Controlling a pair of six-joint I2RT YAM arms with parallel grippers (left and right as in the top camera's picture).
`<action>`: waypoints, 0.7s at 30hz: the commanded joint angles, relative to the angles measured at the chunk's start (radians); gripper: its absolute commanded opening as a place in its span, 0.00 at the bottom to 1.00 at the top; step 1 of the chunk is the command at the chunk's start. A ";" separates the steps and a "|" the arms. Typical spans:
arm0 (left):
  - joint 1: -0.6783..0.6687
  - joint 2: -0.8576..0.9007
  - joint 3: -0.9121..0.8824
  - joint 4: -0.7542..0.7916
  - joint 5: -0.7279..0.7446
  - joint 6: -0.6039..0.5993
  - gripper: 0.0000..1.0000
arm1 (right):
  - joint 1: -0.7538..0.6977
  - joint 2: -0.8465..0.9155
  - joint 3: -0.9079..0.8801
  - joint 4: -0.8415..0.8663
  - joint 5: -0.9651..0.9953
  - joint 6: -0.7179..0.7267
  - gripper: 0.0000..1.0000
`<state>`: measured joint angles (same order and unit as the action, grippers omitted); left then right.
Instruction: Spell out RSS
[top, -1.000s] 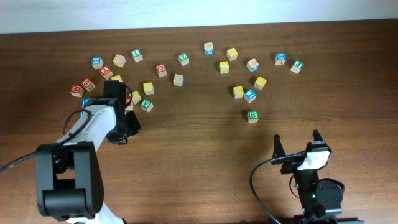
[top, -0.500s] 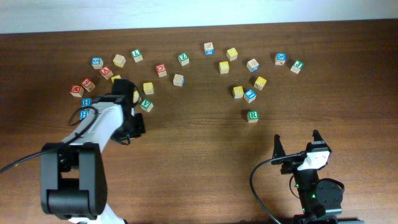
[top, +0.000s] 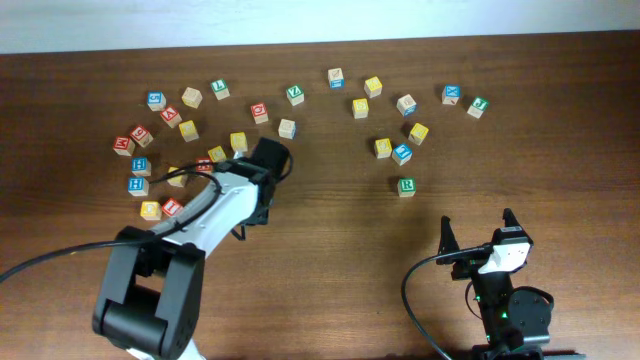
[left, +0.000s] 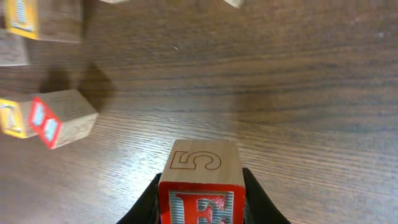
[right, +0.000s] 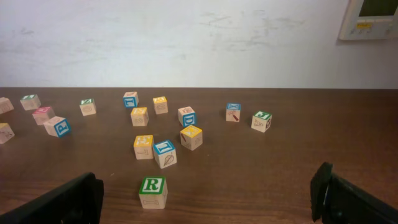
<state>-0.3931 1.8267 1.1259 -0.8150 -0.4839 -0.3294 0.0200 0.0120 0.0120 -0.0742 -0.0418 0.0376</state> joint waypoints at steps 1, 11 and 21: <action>-0.013 0.041 -0.002 -0.001 -0.121 -0.079 0.16 | -0.007 -0.006 -0.006 -0.004 0.008 -0.004 0.98; -0.014 0.133 -0.002 -0.012 -0.048 -0.090 0.25 | -0.007 -0.006 -0.006 -0.004 0.008 -0.004 0.98; -0.087 0.133 0.029 -0.026 -0.029 -0.089 0.28 | -0.007 -0.006 -0.006 -0.004 0.009 -0.004 0.98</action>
<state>-0.4541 1.9247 1.1366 -0.8341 -0.5716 -0.4088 0.0200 0.0120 0.0120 -0.0742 -0.0418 0.0372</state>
